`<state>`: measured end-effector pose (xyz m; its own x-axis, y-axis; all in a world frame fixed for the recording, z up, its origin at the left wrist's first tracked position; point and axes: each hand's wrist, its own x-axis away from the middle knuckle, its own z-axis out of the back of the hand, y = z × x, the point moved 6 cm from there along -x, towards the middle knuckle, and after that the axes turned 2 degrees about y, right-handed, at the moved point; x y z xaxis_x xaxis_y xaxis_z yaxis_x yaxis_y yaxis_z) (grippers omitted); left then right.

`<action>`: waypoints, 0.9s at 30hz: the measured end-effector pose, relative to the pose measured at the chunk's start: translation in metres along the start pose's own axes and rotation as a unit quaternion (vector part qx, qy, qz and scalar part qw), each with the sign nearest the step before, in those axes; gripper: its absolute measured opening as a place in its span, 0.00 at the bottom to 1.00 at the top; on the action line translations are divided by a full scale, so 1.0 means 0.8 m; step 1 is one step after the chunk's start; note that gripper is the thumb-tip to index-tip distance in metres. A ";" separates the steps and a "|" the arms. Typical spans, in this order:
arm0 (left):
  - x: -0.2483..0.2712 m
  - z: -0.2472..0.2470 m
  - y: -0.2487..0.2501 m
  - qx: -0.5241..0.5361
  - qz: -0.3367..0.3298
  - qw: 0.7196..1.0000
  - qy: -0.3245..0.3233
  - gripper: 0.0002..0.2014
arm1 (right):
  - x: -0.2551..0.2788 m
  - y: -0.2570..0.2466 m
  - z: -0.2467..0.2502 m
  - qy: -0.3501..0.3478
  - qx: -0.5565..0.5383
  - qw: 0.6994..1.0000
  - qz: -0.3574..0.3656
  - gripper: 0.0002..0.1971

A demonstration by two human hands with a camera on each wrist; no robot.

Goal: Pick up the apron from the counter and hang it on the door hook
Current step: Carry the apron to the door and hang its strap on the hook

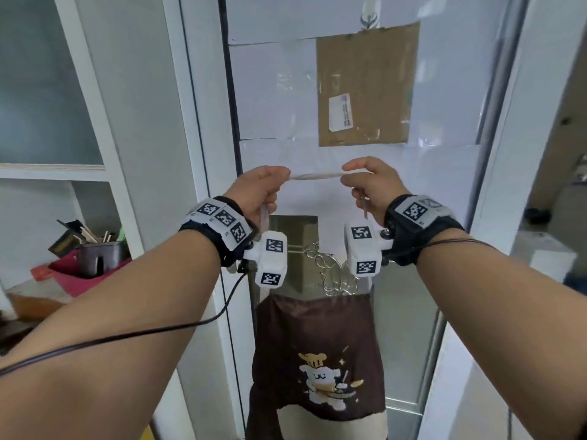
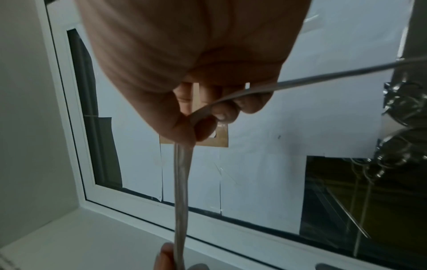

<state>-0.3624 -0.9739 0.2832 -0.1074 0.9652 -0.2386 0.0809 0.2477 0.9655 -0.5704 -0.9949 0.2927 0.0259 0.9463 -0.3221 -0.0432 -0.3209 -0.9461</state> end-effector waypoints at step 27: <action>-0.255 -0.143 0.146 0.122 -0.164 0.976 -0.072 0.07 | -0.233 -0.131 0.086 0.042 -0.178 0.975 0.125 0.05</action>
<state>-0.4447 -1.1520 0.4563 -0.0290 0.8285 -0.5593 0.3017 0.5406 0.7853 -0.6392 -1.1352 0.4544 0.1415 0.8349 -0.5319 0.2910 -0.5486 -0.7838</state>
